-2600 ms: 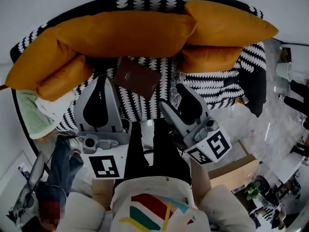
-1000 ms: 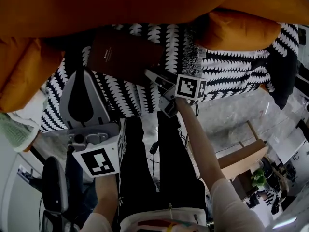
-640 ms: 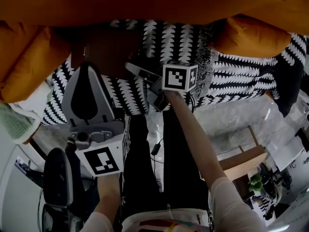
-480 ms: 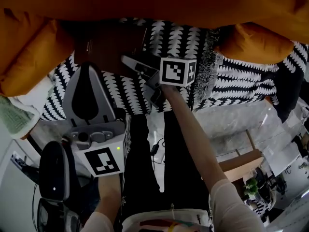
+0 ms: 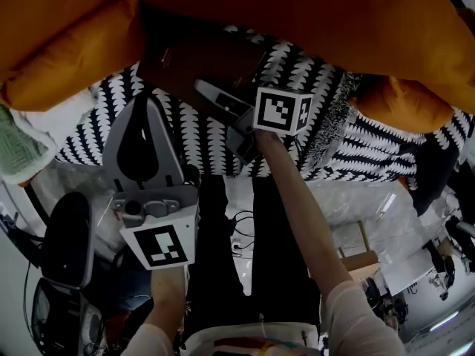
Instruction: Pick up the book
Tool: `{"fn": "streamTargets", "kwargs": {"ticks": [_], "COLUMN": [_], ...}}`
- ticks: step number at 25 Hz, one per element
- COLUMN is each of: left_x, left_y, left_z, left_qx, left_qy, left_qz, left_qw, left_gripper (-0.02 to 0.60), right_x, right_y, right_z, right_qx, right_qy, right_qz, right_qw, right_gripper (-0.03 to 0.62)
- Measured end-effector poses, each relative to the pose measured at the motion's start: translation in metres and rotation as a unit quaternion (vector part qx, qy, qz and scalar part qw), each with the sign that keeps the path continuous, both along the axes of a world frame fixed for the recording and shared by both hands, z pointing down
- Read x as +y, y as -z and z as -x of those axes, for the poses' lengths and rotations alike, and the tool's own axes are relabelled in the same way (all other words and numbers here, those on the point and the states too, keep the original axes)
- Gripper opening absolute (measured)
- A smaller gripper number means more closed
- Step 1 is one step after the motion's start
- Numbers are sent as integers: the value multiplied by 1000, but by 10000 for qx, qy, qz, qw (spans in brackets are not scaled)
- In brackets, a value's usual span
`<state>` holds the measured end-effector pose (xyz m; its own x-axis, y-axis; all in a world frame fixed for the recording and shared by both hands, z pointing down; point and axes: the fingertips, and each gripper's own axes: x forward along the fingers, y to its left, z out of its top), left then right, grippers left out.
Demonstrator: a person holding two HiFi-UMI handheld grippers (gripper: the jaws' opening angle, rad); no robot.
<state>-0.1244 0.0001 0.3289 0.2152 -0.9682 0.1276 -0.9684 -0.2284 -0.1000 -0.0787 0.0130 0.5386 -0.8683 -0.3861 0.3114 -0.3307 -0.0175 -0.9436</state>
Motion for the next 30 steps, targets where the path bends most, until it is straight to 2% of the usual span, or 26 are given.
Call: {"fn": "streamTargets", "kwargs": {"ticks": [2, 4, 11, 18, 25, 30], "left_x": [0, 0, -1, -5, -15, -3], "left_y": [1, 1, 14, 39, 89, 149], "left_z": [6, 13, 14, 23, 19, 18], "left_qx": [-18, -22, -135, -137, -93, 330], "left_qy": [88, 198, 191, 187, 217, 334], "left_qz": [24, 46, 71, -111, -407, -372], "left_qw": [10000, 9998, 9997, 9997, 9989, 9982], "left_gripper": [3, 3, 3, 3, 3, 3], "right_x": [0, -1, -4, 6, 15, 31], "right_y": [-1, -5, 6, 30, 100, 197], "right_z": [-4, -7, -12, -15, -37, -56], "right_qx": [114, 221, 231, 673, 832, 952], "right_qy": [-7, -82, -382, -323, -551, -883], "right_qz": [70, 254, 461, 110, -291, -628], "right_qw": [9999, 9994, 9979, 9971, 9946, 9895], "right_gripper": [247, 189, 163, 153, 150, 149]}}
